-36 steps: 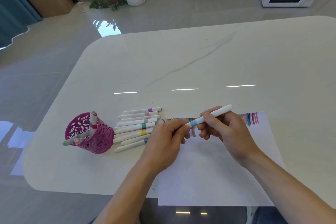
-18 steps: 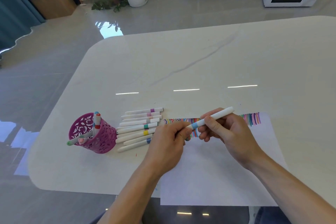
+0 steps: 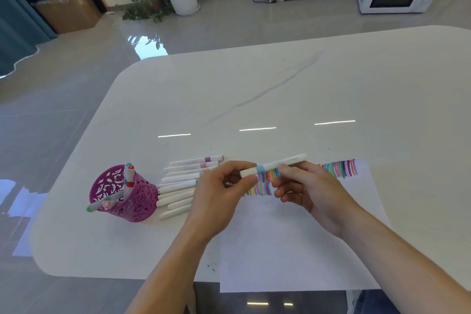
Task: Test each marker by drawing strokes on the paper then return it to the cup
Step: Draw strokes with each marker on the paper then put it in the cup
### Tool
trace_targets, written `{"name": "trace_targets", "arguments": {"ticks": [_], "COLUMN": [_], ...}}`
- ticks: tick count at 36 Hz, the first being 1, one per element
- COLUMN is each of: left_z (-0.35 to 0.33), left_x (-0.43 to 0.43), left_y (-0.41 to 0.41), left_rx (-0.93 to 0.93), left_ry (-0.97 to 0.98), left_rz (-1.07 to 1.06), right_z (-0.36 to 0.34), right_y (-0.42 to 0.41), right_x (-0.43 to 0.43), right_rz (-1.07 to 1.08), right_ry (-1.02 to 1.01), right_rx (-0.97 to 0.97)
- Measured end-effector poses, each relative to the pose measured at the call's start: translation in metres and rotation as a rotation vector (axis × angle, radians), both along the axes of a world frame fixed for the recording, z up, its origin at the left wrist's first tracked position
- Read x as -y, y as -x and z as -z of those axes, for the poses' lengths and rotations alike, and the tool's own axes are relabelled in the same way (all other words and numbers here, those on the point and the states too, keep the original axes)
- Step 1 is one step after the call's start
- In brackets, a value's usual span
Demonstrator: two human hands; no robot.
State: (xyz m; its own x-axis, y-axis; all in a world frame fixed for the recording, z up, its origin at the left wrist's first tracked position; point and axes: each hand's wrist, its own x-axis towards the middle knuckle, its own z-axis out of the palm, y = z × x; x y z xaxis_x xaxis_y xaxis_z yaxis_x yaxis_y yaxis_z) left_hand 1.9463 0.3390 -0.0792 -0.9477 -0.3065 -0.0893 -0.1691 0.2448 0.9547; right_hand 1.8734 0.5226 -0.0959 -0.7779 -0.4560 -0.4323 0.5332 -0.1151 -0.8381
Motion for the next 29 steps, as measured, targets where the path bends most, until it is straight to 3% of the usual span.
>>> {"name": "trace_targets", "arguments": {"ticks": [10, 14, 22, 29], "left_z": [-0.014, -0.018, -0.030, -0.037], "left_x": [0.009, 0.015, 0.037, 0.056], "left_y": [-0.004, -0.009, -0.023, -0.033], "left_rx": [-0.110, -0.195, -0.496, -0.636], "left_ry": [-0.124, -0.041, 0.621, 0.819], "left_rz": [-0.186, -0.237, -0.319, -0.383], "right_z": [0.008, 0.009, 0.016, 0.018], "right_y": [0.001, -0.003, -0.006, -0.005], "right_x": [0.000, 0.003, 0.007, 0.007], "right_rz": [0.028, 0.000, -0.047, -0.054], "right_ry": [-0.308, -0.364, -0.458, -0.456], "right_rx": [-0.118, -0.173, -0.266, -0.260]}}
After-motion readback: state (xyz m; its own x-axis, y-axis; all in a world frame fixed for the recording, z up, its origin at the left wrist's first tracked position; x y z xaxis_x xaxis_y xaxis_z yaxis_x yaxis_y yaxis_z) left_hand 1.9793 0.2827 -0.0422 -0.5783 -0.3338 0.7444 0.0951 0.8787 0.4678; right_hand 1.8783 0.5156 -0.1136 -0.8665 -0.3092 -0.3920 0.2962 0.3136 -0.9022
